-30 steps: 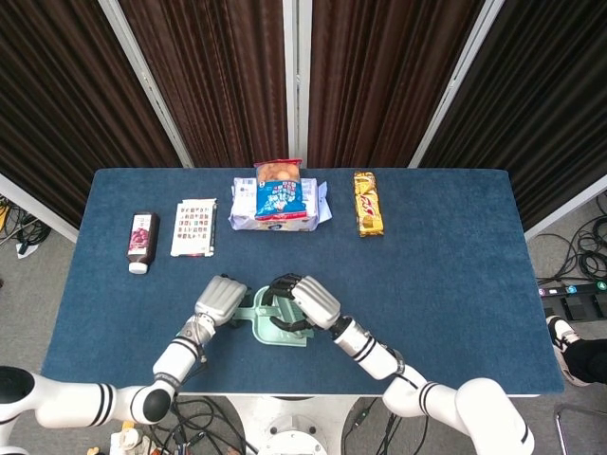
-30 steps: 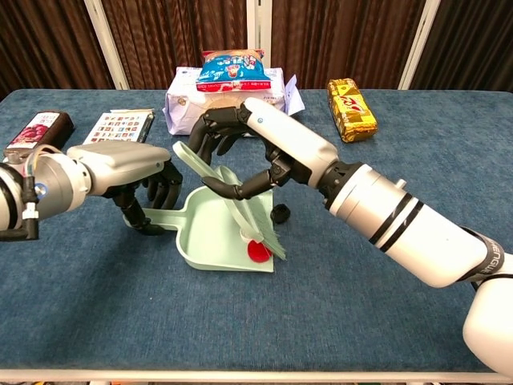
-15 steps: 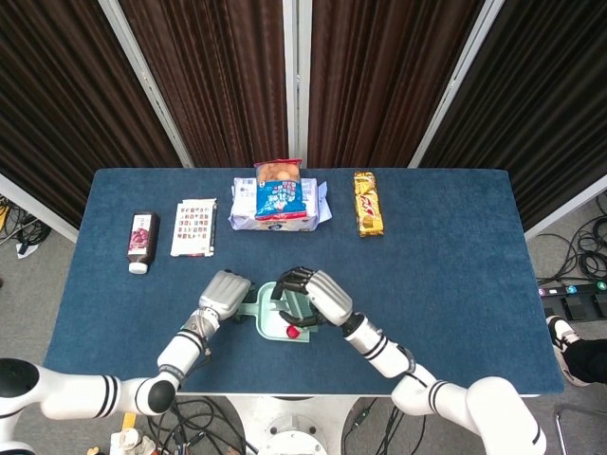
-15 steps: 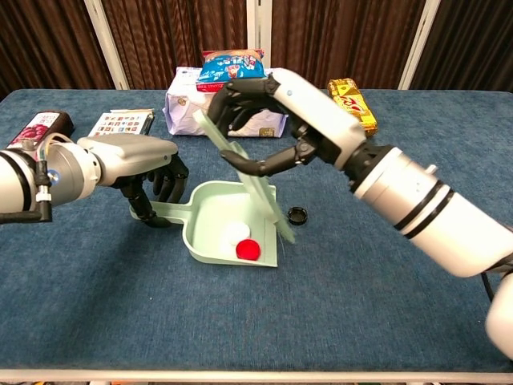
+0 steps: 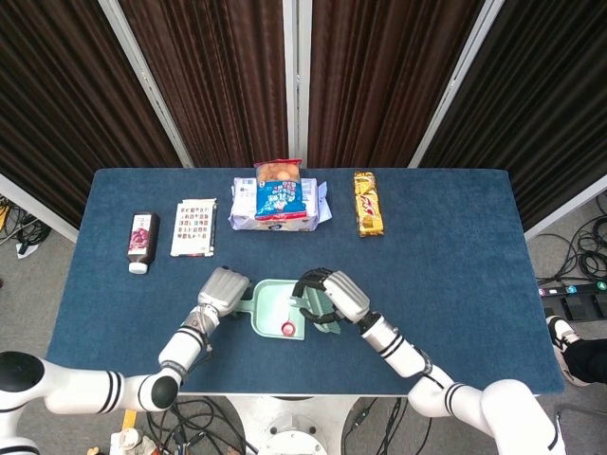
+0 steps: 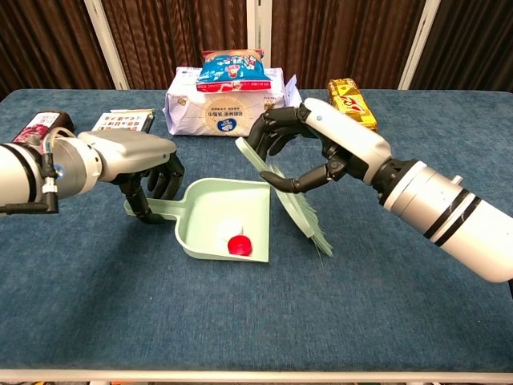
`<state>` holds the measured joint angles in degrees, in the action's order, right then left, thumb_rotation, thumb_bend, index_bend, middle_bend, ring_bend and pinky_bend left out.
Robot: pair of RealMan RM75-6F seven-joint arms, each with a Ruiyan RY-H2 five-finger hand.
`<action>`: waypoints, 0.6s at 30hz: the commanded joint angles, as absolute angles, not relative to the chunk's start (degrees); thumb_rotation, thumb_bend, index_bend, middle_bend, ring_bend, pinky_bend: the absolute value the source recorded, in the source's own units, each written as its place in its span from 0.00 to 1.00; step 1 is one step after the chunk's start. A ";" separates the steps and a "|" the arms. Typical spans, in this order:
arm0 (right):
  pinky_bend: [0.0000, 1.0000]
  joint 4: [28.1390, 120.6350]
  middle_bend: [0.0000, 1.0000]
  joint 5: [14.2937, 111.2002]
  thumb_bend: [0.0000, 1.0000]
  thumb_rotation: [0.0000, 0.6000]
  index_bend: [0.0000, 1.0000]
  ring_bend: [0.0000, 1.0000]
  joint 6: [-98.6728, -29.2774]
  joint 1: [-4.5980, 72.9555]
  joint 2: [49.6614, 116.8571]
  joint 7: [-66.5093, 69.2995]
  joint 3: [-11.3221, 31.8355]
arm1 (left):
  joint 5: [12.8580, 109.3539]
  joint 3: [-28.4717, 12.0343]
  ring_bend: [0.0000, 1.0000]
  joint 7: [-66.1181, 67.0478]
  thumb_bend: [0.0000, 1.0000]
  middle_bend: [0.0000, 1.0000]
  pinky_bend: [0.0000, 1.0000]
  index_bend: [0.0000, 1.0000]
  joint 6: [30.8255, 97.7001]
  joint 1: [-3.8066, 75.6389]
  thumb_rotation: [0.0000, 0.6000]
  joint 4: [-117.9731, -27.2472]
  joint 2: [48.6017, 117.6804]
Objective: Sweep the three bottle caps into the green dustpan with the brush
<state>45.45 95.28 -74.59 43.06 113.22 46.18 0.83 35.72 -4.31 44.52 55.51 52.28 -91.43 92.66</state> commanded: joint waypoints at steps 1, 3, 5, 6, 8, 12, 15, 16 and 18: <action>0.32 45.12 0.69 95.09 0.61 1.00 0.74 0.34 -74.67 43.16 114.12 47.49 1.22 | 34.61 -4.11 0.43 45.47 0.35 0.59 0.32 0.60 55.67 53.02 1.00 -91.35 92.93; 0.32 44.92 0.69 95.05 0.61 1.00 0.74 0.34 -74.83 43.39 114.87 48.30 1.59 | 34.05 -3.94 0.43 46.04 0.35 0.59 0.32 0.60 55.81 53.40 1.00 -91.29 93.12; 0.32 44.64 0.69 95.14 0.61 1.00 0.74 0.34 -74.97 43.64 115.55 48.67 1.81 | 33.89 -3.72 0.43 46.59 0.35 0.59 0.32 0.60 56.30 53.64 1.00 -91.17 93.42; 0.32 44.45 0.69 95.22 0.62 1.00 0.74 0.34 -75.03 43.82 115.98 48.91 1.93 | 33.78 -3.62 0.43 46.92 0.35 0.59 0.32 0.60 56.70 53.76 1.00 -91.17 93.64; 0.32 44.18 0.69 95.48 0.62 1.00 0.74 0.34 -75.27 44.04 116.48 49.15 1.96 | 33.81 -3.10 0.44 47.73 0.35 0.59 0.32 0.60 57.59 53.85 1.00 -91.36 93.98; 0.32 44.00 0.69 96.11 0.62 1.00 0.74 0.34 -76.66 43.60 116.23 48.63 1.60 | 33.90 -2.80 0.43 48.61 0.35 0.59 0.32 0.60 58.49 54.11 1.00 -92.39 93.69; 0.32 44.90 0.69 96.25 0.62 1.00 0.74 0.34 -77.81 43.19 115.00 48.56 1.73 | 34.04 -2.78 0.44 49.34 0.35 0.59 0.32 0.60 59.46 54.30 1.00 -93.18 92.91; 0.32 45.35 0.69 96.17 0.62 1.00 0.74 0.34 -78.29 43.06 114.53 48.46 1.97 | 34.14 -2.83 0.44 49.36 0.35 0.59 0.32 0.60 59.81 54.25 1.00 -93.56 92.53; 0.32 46.87 0.69 95.80 0.62 1.00 0.74 0.34 -79.11 42.90 113.24 48.55 2.75 | 34.63 -2.53 0.43 49.84 0.35 0.59 0.32 0.60 60.77 54.13 1.00 -94.42 91.54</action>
